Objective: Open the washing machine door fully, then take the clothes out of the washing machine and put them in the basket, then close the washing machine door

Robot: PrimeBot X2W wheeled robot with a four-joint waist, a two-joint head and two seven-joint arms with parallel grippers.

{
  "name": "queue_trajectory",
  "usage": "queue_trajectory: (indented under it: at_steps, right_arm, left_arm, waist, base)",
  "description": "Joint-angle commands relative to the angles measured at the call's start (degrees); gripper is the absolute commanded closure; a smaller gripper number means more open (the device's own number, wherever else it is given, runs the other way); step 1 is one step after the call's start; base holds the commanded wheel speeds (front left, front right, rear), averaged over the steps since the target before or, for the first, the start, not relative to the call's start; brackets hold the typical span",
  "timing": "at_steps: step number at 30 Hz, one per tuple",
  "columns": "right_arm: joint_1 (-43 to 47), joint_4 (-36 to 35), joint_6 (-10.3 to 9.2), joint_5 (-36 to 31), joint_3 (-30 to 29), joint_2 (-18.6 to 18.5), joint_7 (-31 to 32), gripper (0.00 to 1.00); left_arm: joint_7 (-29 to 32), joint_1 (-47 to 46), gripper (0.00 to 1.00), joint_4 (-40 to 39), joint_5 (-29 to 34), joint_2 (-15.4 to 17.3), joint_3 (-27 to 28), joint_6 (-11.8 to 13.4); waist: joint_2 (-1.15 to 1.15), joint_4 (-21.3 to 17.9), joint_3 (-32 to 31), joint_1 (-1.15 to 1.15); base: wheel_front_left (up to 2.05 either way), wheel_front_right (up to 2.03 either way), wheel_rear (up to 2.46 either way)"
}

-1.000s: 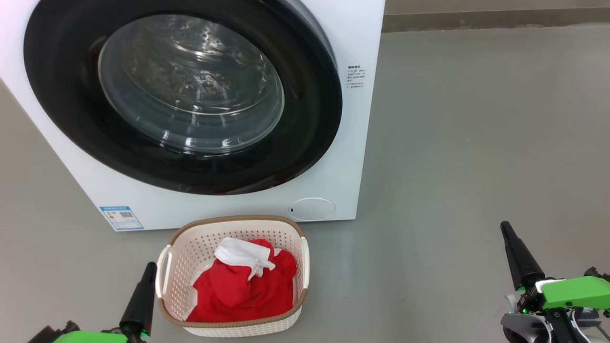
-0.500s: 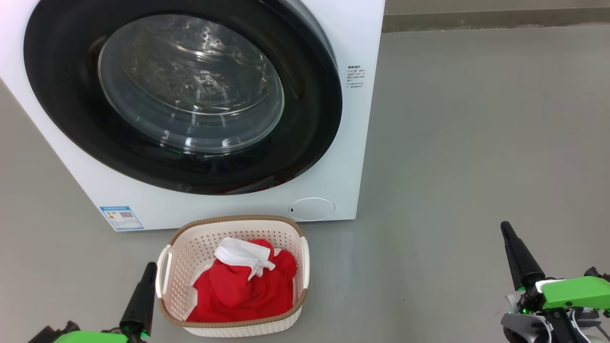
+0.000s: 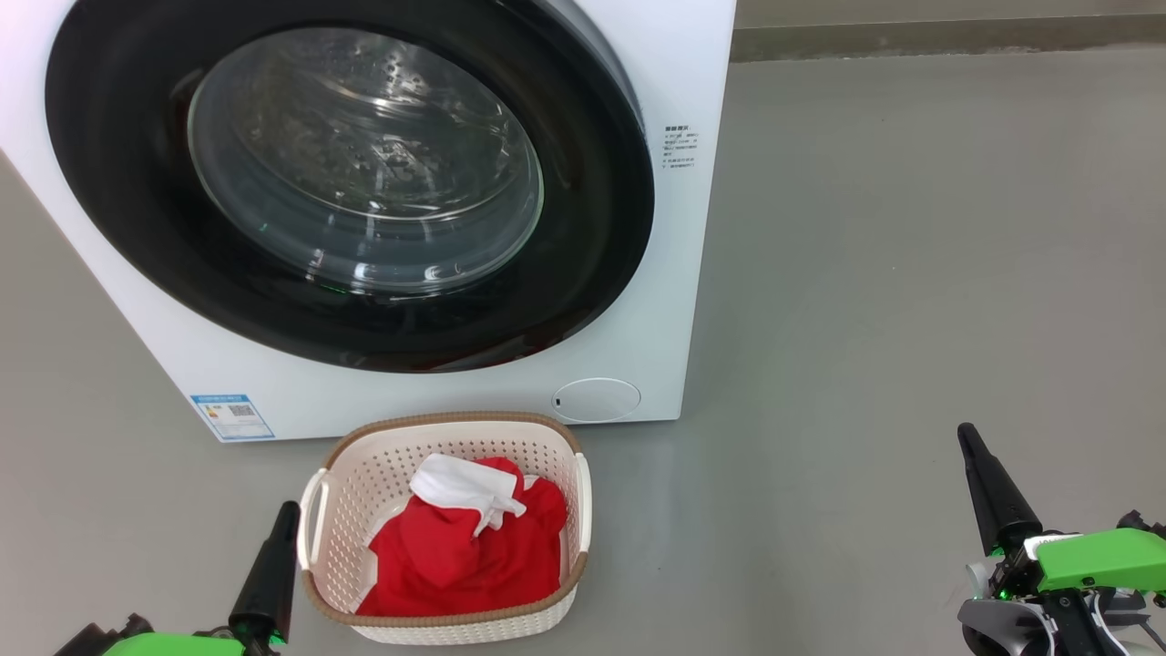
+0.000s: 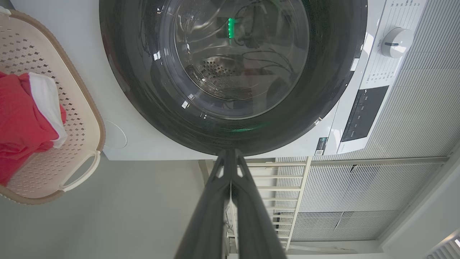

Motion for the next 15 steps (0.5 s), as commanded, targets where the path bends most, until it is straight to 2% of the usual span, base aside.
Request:
queue_trajectory:
  at_steps: [1, 15]
  right_arm:
    - [-2.5, -1.4, -0.03, 0.0, 0.9, -0.7, 0.4, 1.00]
    - [-2.5, -1.4, -0.03, -0.1, 0.9, -0.6, 0.4, 1.00]
  left_arm:
    - [0.3, -2.4, 1.00, -1.1, 0.5, 0.5, 2.1, -0.4]
    - [0.3, -2.4, 1.00, -1.1, 0.6, 0.4, 2.1, -0.4]
  waist:
    - [0.00, 0.0, 0.0, 0.00]
    - [0.00, 0.0, 0.0, 0.00]
  base:
    - [0.00, 0.00, 0.00]
    - [0.00, 0.00, 0.00]
